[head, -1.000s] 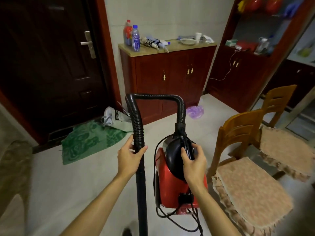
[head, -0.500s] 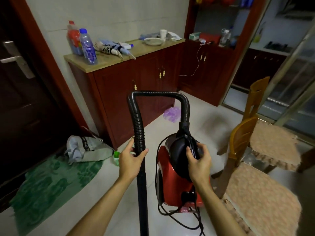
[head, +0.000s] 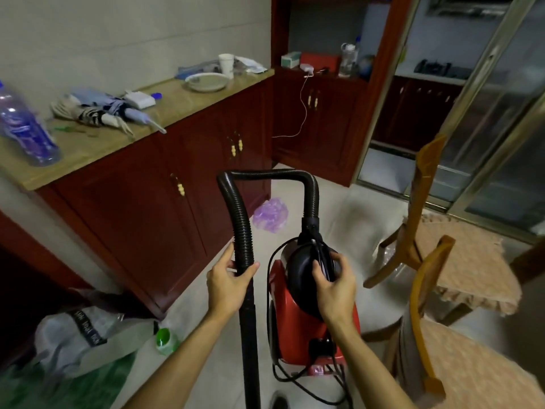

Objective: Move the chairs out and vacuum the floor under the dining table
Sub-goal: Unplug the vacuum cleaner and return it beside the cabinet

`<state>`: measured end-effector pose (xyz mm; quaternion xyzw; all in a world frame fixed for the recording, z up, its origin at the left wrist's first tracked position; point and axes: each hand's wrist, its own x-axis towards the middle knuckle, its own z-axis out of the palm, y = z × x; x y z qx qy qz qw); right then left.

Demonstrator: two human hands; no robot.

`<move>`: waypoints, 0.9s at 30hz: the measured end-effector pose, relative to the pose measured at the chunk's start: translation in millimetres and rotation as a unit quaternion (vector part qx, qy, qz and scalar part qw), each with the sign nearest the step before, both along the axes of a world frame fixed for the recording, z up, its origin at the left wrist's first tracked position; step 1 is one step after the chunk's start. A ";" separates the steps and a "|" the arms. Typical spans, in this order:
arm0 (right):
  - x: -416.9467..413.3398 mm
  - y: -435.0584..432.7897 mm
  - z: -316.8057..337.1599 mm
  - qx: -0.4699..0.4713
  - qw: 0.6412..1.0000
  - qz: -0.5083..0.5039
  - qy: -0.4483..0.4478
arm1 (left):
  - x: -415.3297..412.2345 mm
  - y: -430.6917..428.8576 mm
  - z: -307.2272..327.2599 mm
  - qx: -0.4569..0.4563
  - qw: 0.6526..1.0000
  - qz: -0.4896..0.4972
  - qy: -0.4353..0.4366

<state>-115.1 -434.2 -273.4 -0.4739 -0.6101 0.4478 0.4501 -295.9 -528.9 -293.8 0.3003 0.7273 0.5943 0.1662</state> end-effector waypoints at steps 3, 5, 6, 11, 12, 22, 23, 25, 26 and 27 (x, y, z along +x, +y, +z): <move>-22.2 61.0 0.5 -0.004 1.000 -0.007 -0.011 | -23.7 65.9 0.3 0.009 1.000 -0.012 0.000; -36.2 101.4 2.6 0.003 1.000 -0.016 -0.020 | -38.6 108.7 6.3 0.017 1.000 -0.017 0.007; -41.8 119.3 3.7 0.000 1.000 -0.022 -0.021 | -45.2 128.8 8.4 0.015 1.000 -0.020 0.010; -64.0 203.2 12.7 -0.005 0.999 -0.047 -0.016 | -73.7 226.9 14.4 0.014 0.999 -0.051 0.008; -68.3 219.5 13.4 -0.005 0.998 -0.056 -0.014 | -79.5 246.9 13.3 0.016 0.998 -0.064 0.007; -126.5 397.8 17.5 -0.021 0.988 -0.149 -0.019 | -147.7 468.1 -3.2 0.009 0.986 -0.167 0.022; -131.1 413.8 20.1 -0.016 0.987 -0.158 -0.022 | -153.2 488.7 -2.4 0.011 0.984 -0.175 0.022; -138.1 447.0 24.7 -0.005 0.984 -0.175 -0.034 | -163.4 528.6 0.0 0.012 0.981 -0.192 0.027; -140.6 462.8 26.5 -0.003 0.982 -0.182 -0.040 | -167.2 547.5 1.2 0.010 0.980 -0.198 0.030; -143.3 477.7 28.9 -0.001 0.981 -0.187 -0.042 | -169.9 565.4 4.7 0.010 0.980 -0.197 0.030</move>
